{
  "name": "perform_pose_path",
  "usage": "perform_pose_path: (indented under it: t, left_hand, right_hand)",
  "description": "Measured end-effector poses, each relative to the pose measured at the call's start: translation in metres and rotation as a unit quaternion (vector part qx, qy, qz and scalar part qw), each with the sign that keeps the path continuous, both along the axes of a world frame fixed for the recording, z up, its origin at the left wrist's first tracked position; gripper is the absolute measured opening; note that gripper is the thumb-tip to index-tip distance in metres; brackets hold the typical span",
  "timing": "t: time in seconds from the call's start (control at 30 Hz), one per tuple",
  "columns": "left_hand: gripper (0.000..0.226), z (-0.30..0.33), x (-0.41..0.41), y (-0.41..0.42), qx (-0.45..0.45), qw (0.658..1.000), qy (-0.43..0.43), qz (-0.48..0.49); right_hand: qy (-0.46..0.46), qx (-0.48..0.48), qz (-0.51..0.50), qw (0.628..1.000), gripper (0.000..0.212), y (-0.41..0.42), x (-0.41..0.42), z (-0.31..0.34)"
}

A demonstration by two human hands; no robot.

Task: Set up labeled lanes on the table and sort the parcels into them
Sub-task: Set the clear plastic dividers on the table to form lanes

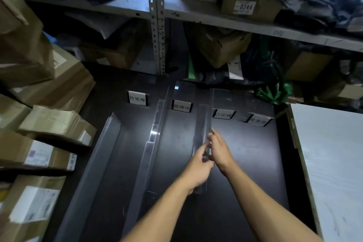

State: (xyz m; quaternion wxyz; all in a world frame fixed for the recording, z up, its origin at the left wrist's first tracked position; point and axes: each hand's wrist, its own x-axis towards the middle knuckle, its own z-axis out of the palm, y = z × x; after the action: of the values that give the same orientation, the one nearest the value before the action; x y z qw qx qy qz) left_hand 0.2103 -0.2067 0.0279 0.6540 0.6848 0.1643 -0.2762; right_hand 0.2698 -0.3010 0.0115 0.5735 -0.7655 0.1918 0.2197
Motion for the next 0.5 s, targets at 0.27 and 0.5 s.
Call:
perform_pose_path:
  t: [0.27,0.5]
  left_hand:
    - [0.07,-0.011,-0.004,-0.003,0.005,0.999,0.016,-0.034]
    - [0.065,-0.01,-0.004,-0.005,0.017,1.0,0.009,-0.02]
  right_hand:
    - [0.007,-0.03,0.017,0.999,0.042,-0.005,-0.005,-0.008]
    - [0.01,-0.015,0.003,1.0,0.022,-0.008,-0.013,-0.008]
